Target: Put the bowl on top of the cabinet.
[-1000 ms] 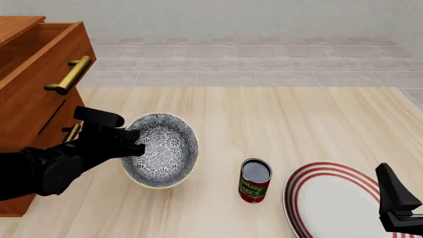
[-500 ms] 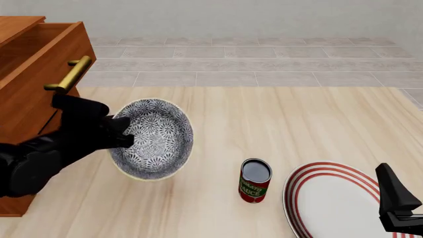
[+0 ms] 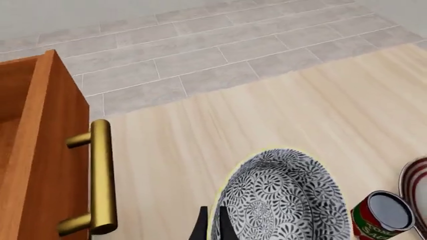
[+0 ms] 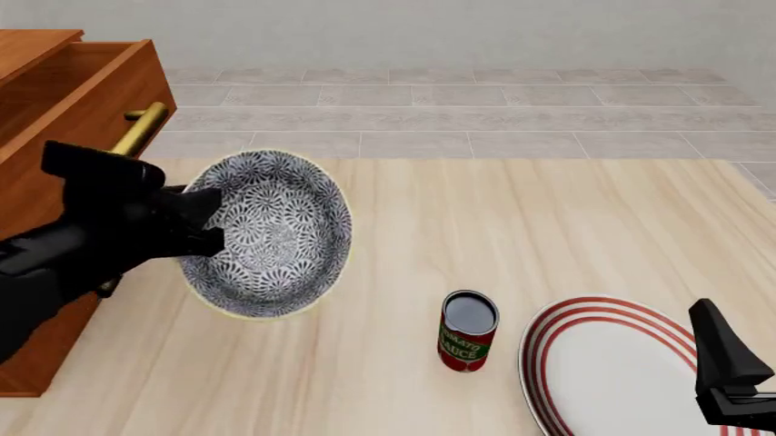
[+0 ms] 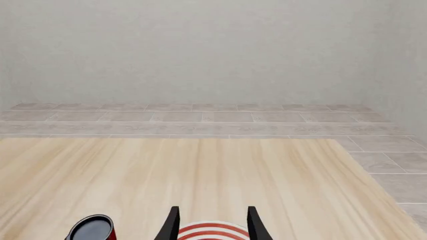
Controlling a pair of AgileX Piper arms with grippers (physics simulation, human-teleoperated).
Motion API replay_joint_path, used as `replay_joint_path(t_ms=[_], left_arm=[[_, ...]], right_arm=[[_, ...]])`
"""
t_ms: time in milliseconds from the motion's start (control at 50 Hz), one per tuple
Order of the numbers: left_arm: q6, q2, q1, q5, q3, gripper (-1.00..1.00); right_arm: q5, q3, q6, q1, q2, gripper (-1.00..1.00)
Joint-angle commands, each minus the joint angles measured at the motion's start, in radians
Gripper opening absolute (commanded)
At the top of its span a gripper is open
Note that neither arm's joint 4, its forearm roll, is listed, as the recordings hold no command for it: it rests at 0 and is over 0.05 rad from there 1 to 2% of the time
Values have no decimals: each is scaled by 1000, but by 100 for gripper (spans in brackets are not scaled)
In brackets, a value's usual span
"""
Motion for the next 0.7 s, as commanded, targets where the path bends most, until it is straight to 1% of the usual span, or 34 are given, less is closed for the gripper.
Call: replay_joint_path(t_ms=[20, 300, 440, 480, 660, 700], left_arm=[[-6, -87, -7, 60, -33, -100], [-14, -181, -16, 138, -75, -100], [-19, -204, -16, 159, -94, -100], [-27, -203, -36, 164, -98, -100], [-37, -218, -30, 185, -125, -100], [-40, -235, -25, 203, -144, -100]], right_arm=[[0, 0, 0, 0, 0, 100], [0, 0, 0, 0, 0, 100], [0, 0, 0, 0, 0, 100], [0, 0, 0, 0, 0, 100], [0, 0, 0, 0, 0, 100], [0, 0, 0, 0, 0, 100]])
